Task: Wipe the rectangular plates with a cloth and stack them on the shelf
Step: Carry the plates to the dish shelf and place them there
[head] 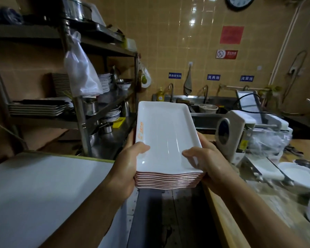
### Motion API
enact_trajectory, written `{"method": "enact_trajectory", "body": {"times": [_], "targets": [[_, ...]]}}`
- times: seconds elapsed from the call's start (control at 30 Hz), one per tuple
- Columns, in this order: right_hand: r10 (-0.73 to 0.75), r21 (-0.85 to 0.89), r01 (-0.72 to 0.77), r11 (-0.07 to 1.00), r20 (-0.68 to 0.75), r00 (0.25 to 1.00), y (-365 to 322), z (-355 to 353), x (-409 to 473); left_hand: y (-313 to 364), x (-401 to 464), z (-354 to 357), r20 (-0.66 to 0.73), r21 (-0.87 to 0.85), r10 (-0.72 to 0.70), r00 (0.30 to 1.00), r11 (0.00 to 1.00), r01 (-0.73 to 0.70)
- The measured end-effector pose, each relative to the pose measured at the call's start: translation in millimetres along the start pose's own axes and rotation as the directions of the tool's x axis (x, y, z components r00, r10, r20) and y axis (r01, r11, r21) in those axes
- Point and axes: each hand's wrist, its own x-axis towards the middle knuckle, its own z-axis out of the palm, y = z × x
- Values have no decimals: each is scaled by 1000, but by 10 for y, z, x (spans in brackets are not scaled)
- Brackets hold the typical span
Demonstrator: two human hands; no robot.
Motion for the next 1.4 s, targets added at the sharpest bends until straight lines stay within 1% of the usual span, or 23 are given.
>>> {"method": "enact_trajectory", "body": {"times": [0.2, 0.3, 0.43, 0.57, 0.67, 0.8, 0.93, 1.07, 1.23, 1.4], "targets": [[7, 27, -9, 1000, 63, 998, 187, -443, 1128, -298, 1110, 121, -65, 11, 22, 998, 1000, -21], [-4, 2, 3, 1000, 111, 994, 141, -633, 1747, -331, 1685, 217, -88, 29, 36, 995, 999, -33], [-6, 28, 2, 1000, 151, 989, 115, -771, 2510, -327, 2421, 226, -130, 49, 74, 989, 996, -68], [6, 28, -10, 1000, 160, 987, 202, -866, 3243, -395, 3095, 161, -165, 52, 74, 984, 996, -66], [24, 55, -34, 998, 184, 983, 320, -896, 3798, -486, 3616, 37, -190, 36, 66, 980, 998, -60], [31, 41, -41, 998, 204, 979, 471, -843, 4597, -565, 4352, -188, -204, 33, 98, 974, 995, -93], [25, 75, -43, 996, 228, 973, 494, -716, 5512, -449, 5202, -456, -226, 63, 82, 971, 996, -69], [8, 63, -24, 998, 243, 970, 484, -662, 6327, -352, 5942, -645, -243, 84, 84, 967, 994, -65], [7, 56, -28, 998, 336, 942, 535, -663, 7273, -331, 6748, -793, -283, 102, 118, 952, 991, -92], [-25, 57, -1, 998, 448, 894, 682, -666, 8301, -446, 7619, -938, -371, 174, 225, 901, 970, -171]]}}
